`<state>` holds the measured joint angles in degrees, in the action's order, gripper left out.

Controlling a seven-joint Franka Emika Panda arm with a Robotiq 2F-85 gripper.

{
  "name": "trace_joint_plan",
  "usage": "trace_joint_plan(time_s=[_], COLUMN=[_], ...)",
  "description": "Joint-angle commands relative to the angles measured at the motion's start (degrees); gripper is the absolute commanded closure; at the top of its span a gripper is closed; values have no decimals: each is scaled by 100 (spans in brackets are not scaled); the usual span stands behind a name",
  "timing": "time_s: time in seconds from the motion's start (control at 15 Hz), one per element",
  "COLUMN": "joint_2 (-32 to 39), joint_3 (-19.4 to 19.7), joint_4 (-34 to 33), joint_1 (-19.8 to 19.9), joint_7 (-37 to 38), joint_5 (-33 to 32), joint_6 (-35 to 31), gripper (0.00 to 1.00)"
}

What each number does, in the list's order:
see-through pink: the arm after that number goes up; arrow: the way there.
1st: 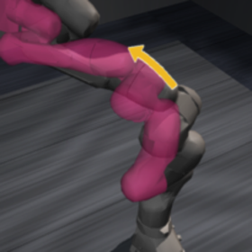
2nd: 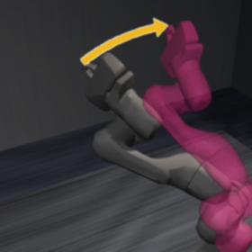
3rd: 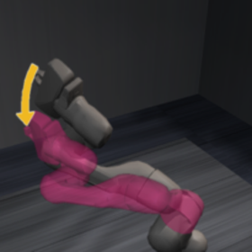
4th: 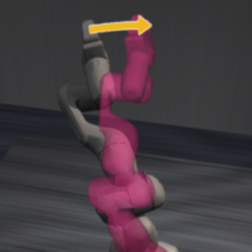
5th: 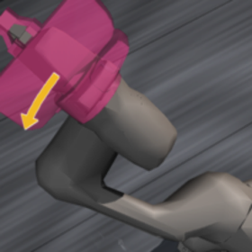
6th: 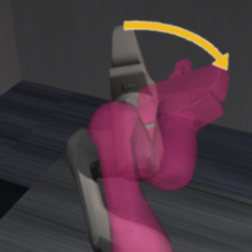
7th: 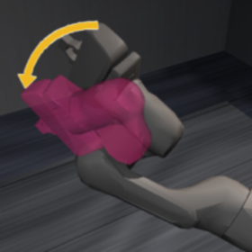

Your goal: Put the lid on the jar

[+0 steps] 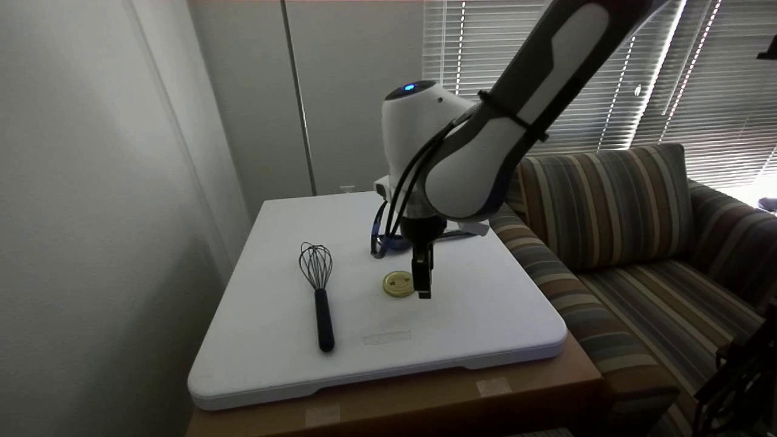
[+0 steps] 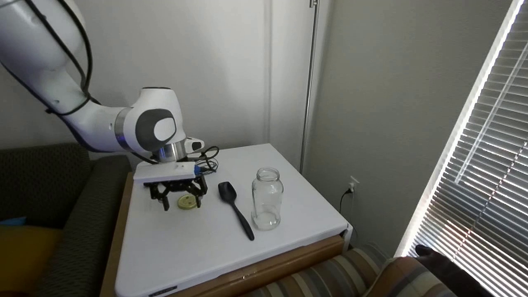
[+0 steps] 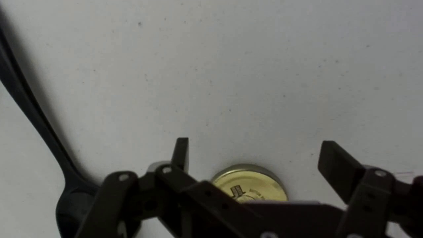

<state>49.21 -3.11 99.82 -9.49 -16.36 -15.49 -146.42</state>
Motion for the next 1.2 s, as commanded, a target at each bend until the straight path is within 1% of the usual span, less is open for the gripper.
trace_joint_plan(time_s=[0.0, 0.07, 0.4, 0.6, 0.73, 0.8, 0.93, 1.0, 1.13], joint_2=[871, 1059, 1518, 1834, 1954, 2002, 1994, 1957, 1937], joint_3=[-309, -364, -685, -1071, -1218, -1242, -1126, -956, -758], joint_4=[-1030, -1278, -2180, -2665, -2939, -3066, -3259, -3339, -3450], joint_1=[357, 427, 781, 1062, 1146, 1148, 1022, 862, 619], joint_7=[-452, -542, -1005, -1459, -1724, -1792, -1736, -1556, -1360], joint_5=[152, 194, 544, 873, 1016, 1067, 1085, 990, 846], joint_6=[-22, 1, 154, 433, 803, 982, 1496, 1715, 2051], gripper=[0, 0, 0, 0, 0, 0, 0, 0, 0])
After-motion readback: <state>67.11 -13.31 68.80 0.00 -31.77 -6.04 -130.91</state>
